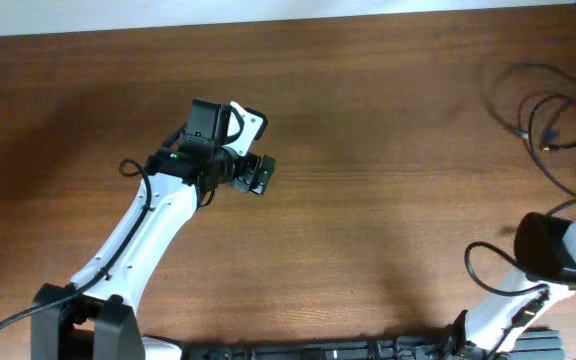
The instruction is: Untangle cables
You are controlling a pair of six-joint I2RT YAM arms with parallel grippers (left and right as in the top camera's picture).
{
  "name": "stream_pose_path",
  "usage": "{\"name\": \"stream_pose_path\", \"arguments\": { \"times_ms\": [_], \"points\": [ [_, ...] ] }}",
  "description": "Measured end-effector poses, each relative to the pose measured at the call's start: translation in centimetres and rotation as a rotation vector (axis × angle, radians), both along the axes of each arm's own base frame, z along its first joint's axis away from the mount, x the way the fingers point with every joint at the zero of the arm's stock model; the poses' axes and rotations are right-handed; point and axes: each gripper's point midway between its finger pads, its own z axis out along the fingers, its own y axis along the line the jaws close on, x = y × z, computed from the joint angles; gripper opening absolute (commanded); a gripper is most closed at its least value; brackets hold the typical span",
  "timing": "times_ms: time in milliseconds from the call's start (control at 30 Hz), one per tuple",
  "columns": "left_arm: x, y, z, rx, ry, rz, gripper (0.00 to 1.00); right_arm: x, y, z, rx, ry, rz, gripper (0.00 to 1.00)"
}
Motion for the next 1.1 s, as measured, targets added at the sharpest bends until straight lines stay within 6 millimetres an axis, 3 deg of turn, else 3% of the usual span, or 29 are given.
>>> {"name": "stream_pose_path", "arguments": {
  "times_ms": [133,300,500,567,667,833,933,1033,1100],
  "points": [
    [0.0,0.0,0.0,0.0,0.0,0.0,0.95,-2.2,-3.2,-0.1,0.015,-0.02,-0.134,0.04],
    [0.0,0.0,0.0,0.0,0.0,0.0,0.95,-3.0,-4.9,-1.0,0.035,-0.007,-0.19,0.04],
    [0.0,0.0,0.0,0.0,0.0,0.0,0.95,-2.7,-6.6,-5.2,0.084,0.107,-0.225,0.04],
    [0.0,0.0,0.0,0.0,0.0,0.0,0.95,-2.4,-6.9,-6.6,0.1,0.142,-0.228,0.16],
    [0.0,0.0,0.0,0.0,0.0,0.0,0.95,-2.1,-7.1,-8.7,0.126,0.19,-0.234,0.56],
    [0.0,0.0,0.0,0.0,0.0,0.0,0.95,-2.0,-6.9,-10.9,0.161,0.243,-0.226,0.65],
    [0.0,0.0,0.0,0.0,0.0,0.0,0.96,-1.6,-6.5,-11.2,0.187,0.234,-0.207,0.69],
    [0.0,0.0,0.0,0.0,0.0,0.0,0.99,-1.1,-5.8,-11.5,0.226,0.222,-0.17,0.83],
    [0.0,0.0,0.0,0.0,-0.001,0.0,0.99,-0.6,-5.2,-11.8,0.26,0.213,-0.138,0.84]
  ]
}}
